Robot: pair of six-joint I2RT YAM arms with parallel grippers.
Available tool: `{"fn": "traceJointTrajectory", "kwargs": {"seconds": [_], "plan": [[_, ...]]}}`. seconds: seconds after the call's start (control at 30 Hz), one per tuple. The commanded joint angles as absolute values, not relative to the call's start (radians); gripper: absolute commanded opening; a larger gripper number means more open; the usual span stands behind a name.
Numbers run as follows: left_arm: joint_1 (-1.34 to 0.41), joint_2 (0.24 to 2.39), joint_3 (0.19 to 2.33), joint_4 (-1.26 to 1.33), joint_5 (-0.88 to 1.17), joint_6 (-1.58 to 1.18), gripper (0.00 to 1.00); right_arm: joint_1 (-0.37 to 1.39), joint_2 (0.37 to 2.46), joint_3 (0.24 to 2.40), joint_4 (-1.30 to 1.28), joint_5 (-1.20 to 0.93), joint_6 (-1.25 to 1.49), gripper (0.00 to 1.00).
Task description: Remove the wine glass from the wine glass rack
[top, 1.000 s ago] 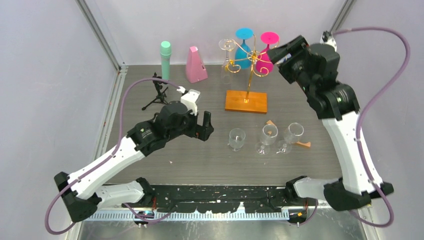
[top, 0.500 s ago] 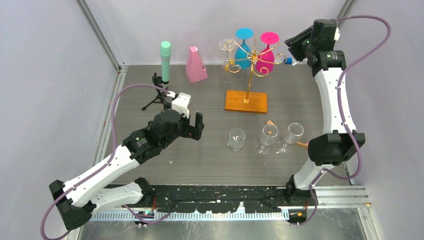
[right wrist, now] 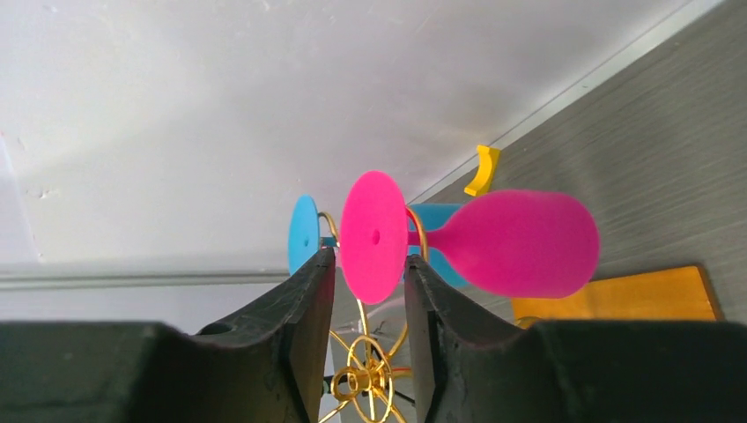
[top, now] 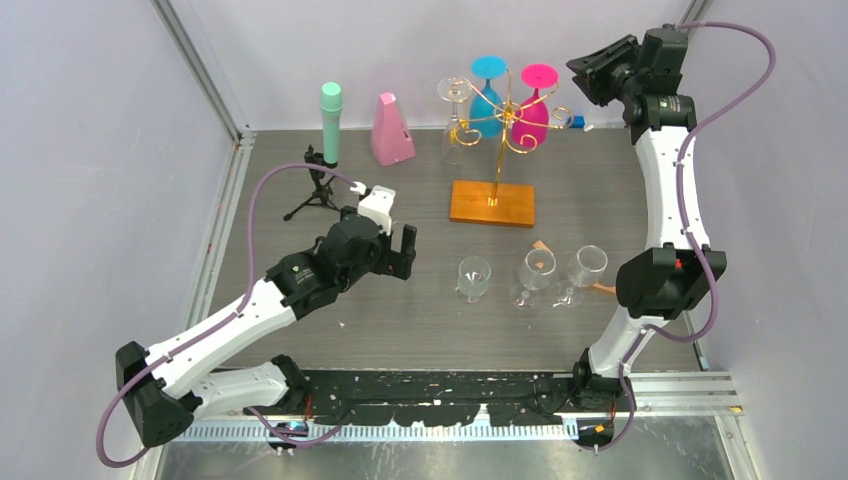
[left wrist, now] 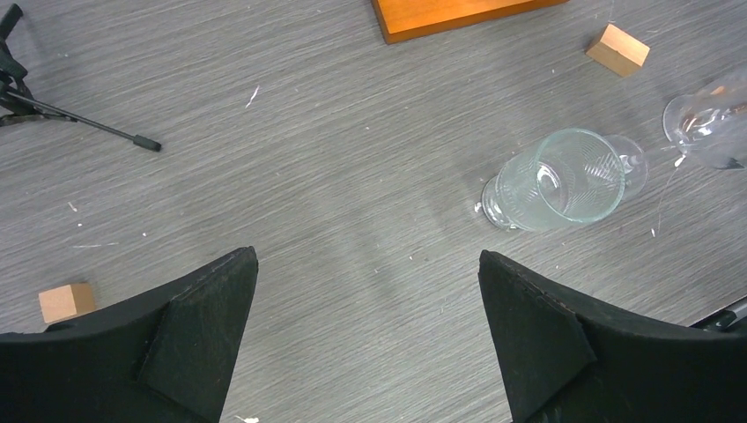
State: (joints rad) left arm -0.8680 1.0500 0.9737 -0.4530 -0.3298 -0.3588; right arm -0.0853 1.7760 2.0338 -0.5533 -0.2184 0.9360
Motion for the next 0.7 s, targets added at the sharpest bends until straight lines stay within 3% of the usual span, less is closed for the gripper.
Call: {"fn": "traceJointTrajectory", "kwargs": {"seconds": [0.0, 0.67], "plan": [[-0.865, 1.031, 0.986, -0.422, -0.332, -0.373, 1.00, -0.083, 1.804, 2.082, -0.471, -0.313, 0.963, 0.43], [-0.864, 1.002, 0.928, -0.416, -0.348, -0.367, 1.00, -0.065, 1.871, 2.098, -0.391, -0.355, 1.029, 0.43]]}}
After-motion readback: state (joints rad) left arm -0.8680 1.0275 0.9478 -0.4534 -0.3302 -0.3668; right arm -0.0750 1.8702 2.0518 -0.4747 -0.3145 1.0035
